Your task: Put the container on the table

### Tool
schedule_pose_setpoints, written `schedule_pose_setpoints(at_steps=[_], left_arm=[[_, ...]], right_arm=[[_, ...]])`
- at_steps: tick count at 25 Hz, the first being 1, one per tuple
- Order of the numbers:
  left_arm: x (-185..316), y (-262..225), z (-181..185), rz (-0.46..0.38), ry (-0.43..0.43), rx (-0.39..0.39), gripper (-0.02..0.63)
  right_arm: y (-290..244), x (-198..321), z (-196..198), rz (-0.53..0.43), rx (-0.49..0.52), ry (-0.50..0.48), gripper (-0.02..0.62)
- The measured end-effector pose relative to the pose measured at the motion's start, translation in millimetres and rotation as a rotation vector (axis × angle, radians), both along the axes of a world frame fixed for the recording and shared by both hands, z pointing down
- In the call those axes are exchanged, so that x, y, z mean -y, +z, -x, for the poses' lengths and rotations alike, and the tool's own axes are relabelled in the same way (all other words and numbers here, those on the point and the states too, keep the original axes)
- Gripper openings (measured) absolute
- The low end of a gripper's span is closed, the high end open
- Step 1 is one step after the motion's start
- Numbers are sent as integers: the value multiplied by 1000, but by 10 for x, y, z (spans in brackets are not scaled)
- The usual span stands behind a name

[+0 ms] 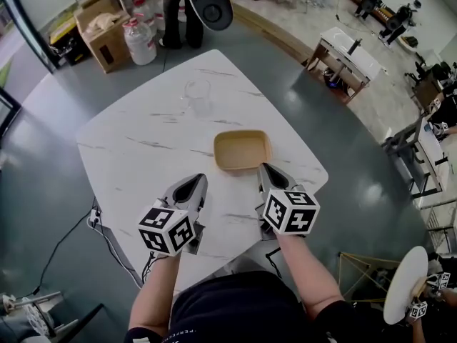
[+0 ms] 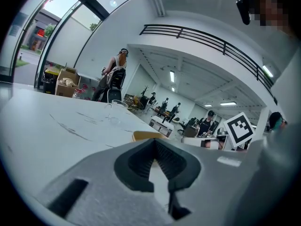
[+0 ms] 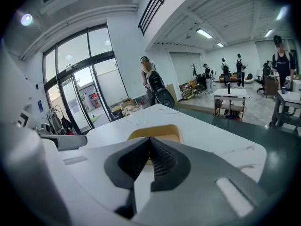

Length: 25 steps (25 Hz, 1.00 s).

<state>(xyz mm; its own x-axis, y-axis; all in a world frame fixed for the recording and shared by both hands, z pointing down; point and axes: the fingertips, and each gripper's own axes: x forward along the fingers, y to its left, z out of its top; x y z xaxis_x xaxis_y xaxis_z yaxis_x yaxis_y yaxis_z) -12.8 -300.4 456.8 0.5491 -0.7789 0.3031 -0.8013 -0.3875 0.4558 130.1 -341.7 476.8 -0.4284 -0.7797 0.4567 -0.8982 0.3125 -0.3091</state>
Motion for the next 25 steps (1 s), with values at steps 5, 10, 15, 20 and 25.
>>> schedule_pose_setpoints(at_steps=[5, 10, 15, 20, 25], left_arm=[[-130, -59, 114, -7, -9, 0, -6], [-260, -50, 288, 0, -51, 13, -8], [-382, -71, 433, 10, -80, 33, -7], [-509, -86, 477, 4, -74, 51, -6], [-653, -87, 516, 5, -69, 59, -8]], right_arm=[[-121, -174, 201, -21, 1, -34, -2], [-194, -313, 358, -35, 22, -65, -2], [-242, -465, 533, -46, 20, -110, -2], [-294, -651, 710, -59, 13, -157, -2], [-341, -822, 802, -67, 7, -178, -2]])
